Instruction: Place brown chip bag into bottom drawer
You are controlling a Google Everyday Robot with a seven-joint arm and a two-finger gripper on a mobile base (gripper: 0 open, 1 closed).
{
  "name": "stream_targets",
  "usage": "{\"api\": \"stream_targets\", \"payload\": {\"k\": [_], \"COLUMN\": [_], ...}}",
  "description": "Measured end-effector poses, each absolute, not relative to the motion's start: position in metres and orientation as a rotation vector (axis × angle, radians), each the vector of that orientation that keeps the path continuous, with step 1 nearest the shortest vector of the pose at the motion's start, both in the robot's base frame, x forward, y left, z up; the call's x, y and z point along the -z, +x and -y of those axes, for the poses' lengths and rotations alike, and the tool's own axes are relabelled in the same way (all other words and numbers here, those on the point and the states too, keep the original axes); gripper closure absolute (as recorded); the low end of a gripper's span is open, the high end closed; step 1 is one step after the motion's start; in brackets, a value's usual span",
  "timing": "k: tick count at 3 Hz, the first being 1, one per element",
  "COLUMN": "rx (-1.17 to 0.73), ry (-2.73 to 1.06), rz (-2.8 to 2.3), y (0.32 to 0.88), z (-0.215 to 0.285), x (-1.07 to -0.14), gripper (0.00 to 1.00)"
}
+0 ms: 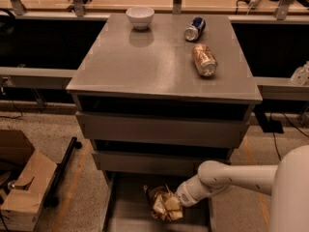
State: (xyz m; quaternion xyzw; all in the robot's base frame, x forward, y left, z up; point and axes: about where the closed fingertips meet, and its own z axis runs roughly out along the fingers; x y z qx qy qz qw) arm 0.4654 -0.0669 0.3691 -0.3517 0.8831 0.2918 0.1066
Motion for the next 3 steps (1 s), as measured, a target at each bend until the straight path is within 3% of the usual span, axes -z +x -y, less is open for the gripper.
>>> {"api": "stream_targets", "payload": {"k": [1,2,3], "rx": [-0.94,-0.989,-0.989], "ry": [-0.931,-0.865,-0.865], "rz": [-2.611,-2.618,-2.618], "y": [0.464,0.462,0.462], "z": [0.067,0.066,0.066], "x": [-0.337,-0.316,-0.316], "gripper": [0.12,0.0,0.0]}}
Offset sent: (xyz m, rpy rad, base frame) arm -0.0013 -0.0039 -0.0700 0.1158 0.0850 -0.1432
